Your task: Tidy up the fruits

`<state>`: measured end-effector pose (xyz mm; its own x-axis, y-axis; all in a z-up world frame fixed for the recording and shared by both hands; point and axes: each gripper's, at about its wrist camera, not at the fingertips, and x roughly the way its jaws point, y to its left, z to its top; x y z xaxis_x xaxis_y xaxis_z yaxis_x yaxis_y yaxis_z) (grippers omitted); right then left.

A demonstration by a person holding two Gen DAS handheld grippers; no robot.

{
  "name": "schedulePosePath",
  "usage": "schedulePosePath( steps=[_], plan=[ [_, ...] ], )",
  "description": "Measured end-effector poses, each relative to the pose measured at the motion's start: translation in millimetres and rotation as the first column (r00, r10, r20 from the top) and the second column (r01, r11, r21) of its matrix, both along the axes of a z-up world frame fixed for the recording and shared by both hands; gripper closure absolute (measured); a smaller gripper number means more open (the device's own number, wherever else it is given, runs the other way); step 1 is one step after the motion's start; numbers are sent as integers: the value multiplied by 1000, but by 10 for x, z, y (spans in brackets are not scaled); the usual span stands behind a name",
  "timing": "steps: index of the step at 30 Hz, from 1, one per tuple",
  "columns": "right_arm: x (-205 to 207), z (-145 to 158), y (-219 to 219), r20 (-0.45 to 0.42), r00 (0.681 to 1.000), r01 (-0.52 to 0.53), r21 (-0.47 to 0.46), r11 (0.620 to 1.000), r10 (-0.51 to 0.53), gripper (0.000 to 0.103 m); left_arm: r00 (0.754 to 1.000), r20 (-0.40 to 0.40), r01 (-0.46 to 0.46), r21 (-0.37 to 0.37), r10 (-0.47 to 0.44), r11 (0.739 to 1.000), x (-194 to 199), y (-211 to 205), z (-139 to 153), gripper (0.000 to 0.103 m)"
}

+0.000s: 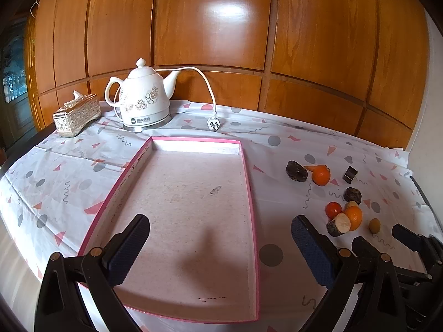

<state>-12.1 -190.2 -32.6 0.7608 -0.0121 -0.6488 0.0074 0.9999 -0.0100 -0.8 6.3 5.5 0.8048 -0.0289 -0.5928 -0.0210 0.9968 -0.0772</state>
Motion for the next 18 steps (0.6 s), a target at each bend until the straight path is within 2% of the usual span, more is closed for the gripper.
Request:
schedulePosePath(
  steps=[18],
  plan=[
    [-16, 26, -22, 10, 1000, 10, -8, 1000, -10, 18, 1000, 4, 18, 5, -19, 1000, -19, -30, 9, 0]
  ],
)
